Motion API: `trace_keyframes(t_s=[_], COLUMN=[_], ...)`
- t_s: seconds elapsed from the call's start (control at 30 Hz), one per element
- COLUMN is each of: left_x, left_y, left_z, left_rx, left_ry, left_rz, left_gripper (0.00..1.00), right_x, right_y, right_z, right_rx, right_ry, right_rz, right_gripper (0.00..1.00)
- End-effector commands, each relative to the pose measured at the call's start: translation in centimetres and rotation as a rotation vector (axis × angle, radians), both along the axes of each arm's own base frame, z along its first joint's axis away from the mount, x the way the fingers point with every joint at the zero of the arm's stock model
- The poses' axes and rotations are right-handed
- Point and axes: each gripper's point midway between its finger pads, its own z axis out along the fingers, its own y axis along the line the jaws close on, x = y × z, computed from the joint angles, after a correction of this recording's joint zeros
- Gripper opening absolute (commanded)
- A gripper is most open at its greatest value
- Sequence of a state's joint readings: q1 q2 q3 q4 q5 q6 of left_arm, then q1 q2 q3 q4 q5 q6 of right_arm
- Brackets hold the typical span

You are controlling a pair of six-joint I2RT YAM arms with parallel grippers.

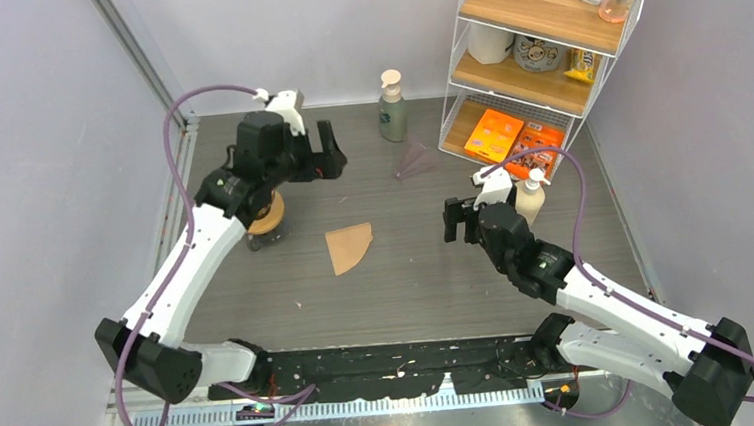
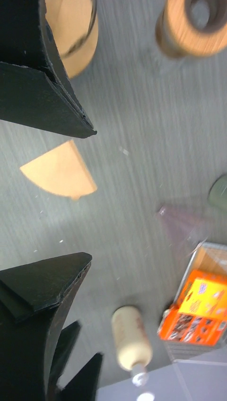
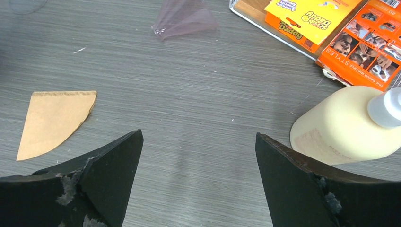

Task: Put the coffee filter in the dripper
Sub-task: Place the dripper holder onto the coffee server, then pick up the coffee dripper from the center of the board.

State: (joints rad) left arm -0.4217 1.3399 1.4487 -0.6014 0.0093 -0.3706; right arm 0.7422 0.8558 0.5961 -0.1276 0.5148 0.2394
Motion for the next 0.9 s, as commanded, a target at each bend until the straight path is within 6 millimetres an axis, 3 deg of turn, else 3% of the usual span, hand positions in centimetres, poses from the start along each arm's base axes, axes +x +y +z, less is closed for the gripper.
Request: trace_keyframes(t_s=[0.0, 0.07, 0.2, 0.5, 0.7, 0.87], left_x=[-1.4, -2.5, -4.1, -6.4, -6.8, -7.4], left_y=[-3.5, -4.5, -5.9, -8.8, -9.5, -9.2], left_z=[0.6, -2.7, -7.3, -12.6, -13.9, -14.7], left_rx=[-0.117, -0.087, -0.059, -0.082, -0.089, -0.083], left_ry=[-0.052, 0.029, 0.111, 0.21, 0.243, 0.247], left_rz=[-0.051, -0.071, -0.076, -0.171, -0.21, -0.224], left_gripper=[1.0, 0.99, 1.0, 1.0, 1.0, 1.0], right_x=[0.5, 0.6, 0.8, 2.8, 7.2, 13.2], right_y=[0.4, 0.6, 1.1, 2.3, 3.5, 5.4], right_z=[1.1, 0.9, 0.4, 0.3, 0.6, 1.2], right_rx=[0.033, 0.04, 0.049, 0.059, -0.019, -0.066], right_ry=[-0.026, -0.029, -0.009, 0.048, 0.097, 0.129], right_rz=[-0.003, 0.003, 0.009, 0.009, 0.01, 0.099], right_gripper=[0.95, 0.95, 0.95, 0.95, 0.95, 0.96])
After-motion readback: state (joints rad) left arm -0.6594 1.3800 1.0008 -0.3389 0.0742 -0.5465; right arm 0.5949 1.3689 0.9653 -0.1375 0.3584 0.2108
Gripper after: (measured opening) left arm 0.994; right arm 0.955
